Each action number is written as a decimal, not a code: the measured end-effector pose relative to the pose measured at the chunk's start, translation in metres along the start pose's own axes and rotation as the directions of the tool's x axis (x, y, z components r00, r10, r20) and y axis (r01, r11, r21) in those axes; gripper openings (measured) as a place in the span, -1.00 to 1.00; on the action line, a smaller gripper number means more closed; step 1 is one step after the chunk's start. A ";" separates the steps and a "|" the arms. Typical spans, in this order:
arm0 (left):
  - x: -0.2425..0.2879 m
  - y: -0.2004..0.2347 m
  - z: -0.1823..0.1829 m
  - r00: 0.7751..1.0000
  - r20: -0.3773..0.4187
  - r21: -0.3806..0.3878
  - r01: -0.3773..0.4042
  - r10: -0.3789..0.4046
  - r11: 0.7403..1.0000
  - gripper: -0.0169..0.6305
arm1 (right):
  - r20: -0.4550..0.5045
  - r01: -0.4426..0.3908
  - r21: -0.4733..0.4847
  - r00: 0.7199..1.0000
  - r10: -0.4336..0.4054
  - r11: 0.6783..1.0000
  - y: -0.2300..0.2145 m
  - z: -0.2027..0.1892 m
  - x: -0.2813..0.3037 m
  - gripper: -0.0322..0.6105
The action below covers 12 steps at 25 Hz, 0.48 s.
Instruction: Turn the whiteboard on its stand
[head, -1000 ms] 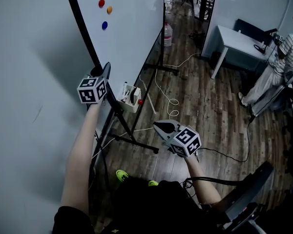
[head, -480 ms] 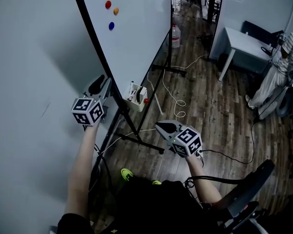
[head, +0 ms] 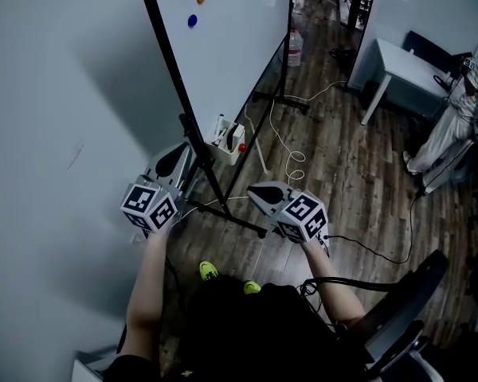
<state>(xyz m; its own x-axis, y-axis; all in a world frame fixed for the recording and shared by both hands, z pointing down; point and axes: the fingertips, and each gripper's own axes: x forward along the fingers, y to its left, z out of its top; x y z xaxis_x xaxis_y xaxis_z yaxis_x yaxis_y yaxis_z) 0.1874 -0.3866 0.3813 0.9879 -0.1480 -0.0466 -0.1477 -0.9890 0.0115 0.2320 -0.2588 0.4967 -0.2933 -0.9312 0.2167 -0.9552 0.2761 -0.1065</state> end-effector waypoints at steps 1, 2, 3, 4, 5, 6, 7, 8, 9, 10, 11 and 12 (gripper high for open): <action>-0.002 -0.002 -0.002 1.000 0.000 -0.010 -0.001 0.001 1.000 -0.88 | -0.002 -0.006 -0.003 1.000 0.006 1.000 0.002 0.000 0.000 -0.82; -0.003 -0.004 -0.004 1.000 0.000 -0.021 -0.001 0.001 1.000 -0.88 | -0.004 -0.011 -0.005 1.000 0.011 1.000 0.003 0.000 0.001 -0.82; -0.005 -0.006 -0.007 1.000 -0.002 -0.030 0.001 -0.001 1.000 -0.88 | -0.005 -0.015 -0.006 1.000 0.015 1.000 0.005 0.001 0.001 -0.82; -0.006 -0.008 -0.009 1.000 -0.005 -0.037 0.002 -0.002 0.999 -0.88 | -0.007 -0.019 -0.008 1.000 0.019 1.000 0.007 0.001 0.001 -0.82; -0.007 -0.010 -0.011 1.000 -0.007 -0.043 0.003 -0.003 0.999 -0.88 | -0.011 -0.023 -0.008 1.000 0.023 1.000 0.008 0.001 0.001 -0.82; -0.008 -0.011 -0.012 1.000 -0.007 -0.050 0.003 -0.004 0.999 -0.88 | -0.015 -0.027 -0.008 1.000 0.026 1.000 0.009 0.001 0.001 -0.81; -0.008 -0.013 -0.014 1.000 -0.007 -0.059 0.004 -0.004 0.998 -0.88 | -0.017 -0.028 -0.008 0.999 0.028 1.000 0.010 0.000 0.002 -0.82; -0.008 -0.014 -0.017 1.000 -0.006 -0.069 0.005 -0.006 0.998 -0.88 | -0.017 -0.027 -0.009 0.999 0.027 1.000 0.009 -0.001 0.002 -0.82; -0.008 -0.015 -0.019 1.000 -0.007 -0.079 0.009 -0.010 0.997 -0.88 | -0.016 -0.026 -0.009 1.000 0.026 1.000 0.010 -0.001 0.003 -0.82; -0.009 -0.017 -0.021 1.000 -0.009 -0.087 0.015 -0.016 0.996 -0.88 | -0.017 -0.025 -0.007 1.000 0.025 1.000 0.010 -0.002 0.003 -0.82; -0.010 -0.019 -0.023 1.000 -0.011 -0.093 0.022 -0.023 0.995 -0.88 | -0.019 -0.024 -0.005 1.000 0.024 1.000 0.011 -0.004 0.003 -0.82; -0.010 -0.022 -0.024 1.000 -0.012 -0.098 0.028 -0.029 0.995 -0.88 | -0.021 -0.021 -0.005 1.000 0.021 1.000 0.012 -0.004 0.003 -0.82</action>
<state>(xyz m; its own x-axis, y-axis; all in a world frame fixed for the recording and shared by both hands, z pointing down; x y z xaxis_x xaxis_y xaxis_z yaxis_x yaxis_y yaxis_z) 0.1816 -0.3632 0.4057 0.9923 -0.1193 -0.0348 -0.1149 -0.9875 0.1077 0.2193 -0.2568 0.5002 -0.3142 -0.9198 0.2351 -0.9489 0.2971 -0.1061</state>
